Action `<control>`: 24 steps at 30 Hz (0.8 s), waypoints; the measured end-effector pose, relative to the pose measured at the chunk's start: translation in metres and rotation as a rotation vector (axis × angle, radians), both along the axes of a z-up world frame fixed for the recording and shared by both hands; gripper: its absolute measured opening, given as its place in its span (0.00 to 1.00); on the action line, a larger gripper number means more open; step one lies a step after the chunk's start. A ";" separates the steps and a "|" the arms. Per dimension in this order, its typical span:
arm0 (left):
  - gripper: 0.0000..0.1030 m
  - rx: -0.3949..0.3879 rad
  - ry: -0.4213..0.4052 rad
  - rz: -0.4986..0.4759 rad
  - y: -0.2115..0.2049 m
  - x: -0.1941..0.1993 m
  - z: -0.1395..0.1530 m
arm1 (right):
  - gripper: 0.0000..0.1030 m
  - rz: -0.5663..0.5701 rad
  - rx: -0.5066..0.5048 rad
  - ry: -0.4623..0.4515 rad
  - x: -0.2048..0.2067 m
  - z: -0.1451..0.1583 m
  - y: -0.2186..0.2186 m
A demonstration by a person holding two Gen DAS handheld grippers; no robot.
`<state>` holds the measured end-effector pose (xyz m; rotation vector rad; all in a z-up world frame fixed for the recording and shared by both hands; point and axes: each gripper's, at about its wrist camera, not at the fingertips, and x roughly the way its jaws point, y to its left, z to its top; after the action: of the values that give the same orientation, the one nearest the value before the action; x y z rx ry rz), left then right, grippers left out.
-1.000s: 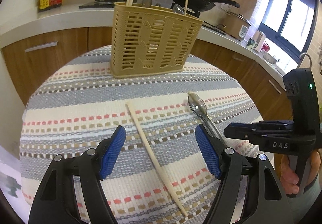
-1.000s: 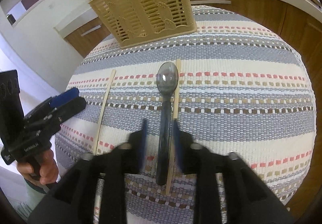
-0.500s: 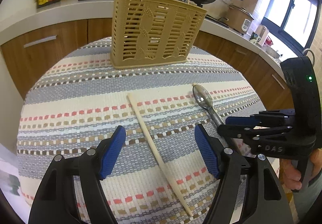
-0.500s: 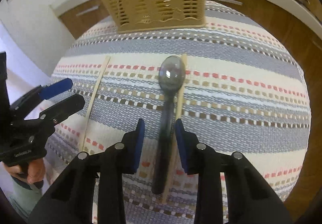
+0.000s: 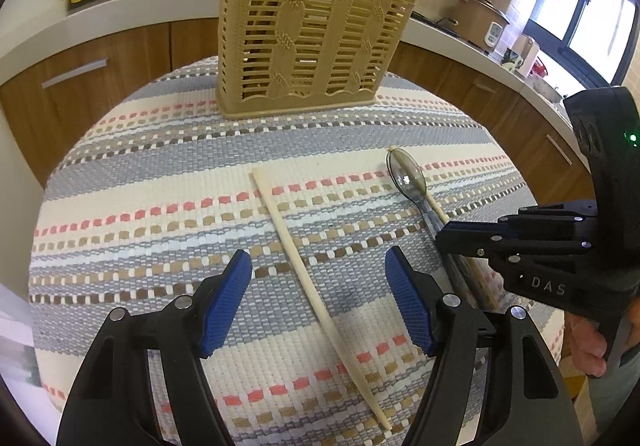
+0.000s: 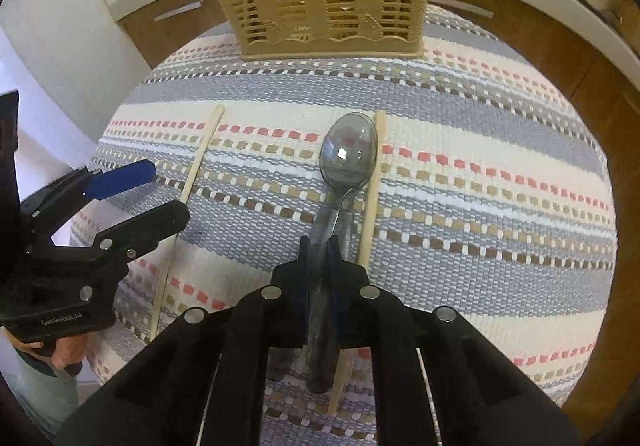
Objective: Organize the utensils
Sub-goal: 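Lower both open tools toward the remaining chopstick and spoons on the cloth, then grasp a chopstick with the left tool while the right tool grasps a clear spoon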
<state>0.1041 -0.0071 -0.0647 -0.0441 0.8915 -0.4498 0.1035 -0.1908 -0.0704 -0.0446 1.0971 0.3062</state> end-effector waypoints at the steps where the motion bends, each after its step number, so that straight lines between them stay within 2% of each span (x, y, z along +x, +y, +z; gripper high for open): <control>1: 0.65 0.001 0.000 -0.001 0.000 0.000 -0.001 | 0.06 0.010 -0.003 -0.013 -0.002 0.001 0.004; 3: 0.65 0.002 -0.001 0.001 0.001 0.000 -0.002 | 0.06 0.068 -0.011 -0.045 -0.008 0.004 0.018; 6: 0.65 -0.003 0.013 0.008 0.005 0.001 -0.005 | 0.06 0.101 0.026 -0.002 -0.009 -0.001 0.023; 13: 0.65 -0.041 0.032 0.013 0.015 0.004 -0.009 | 0.07 -0.001 0.103 0.026 -0.008 0.002 -0.002; 24: 0.65 -0.072 0.033 -0.014 0.016 0.005 -0.013 | 0.11 -0.025 0.099 0.091 -0.020 -0.010 -0.004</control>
<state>0.1093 0.0085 -0.0773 -0.1113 0.9085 -0.4957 0.0837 -0.1945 -0.0808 0.0720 1.1705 0.3423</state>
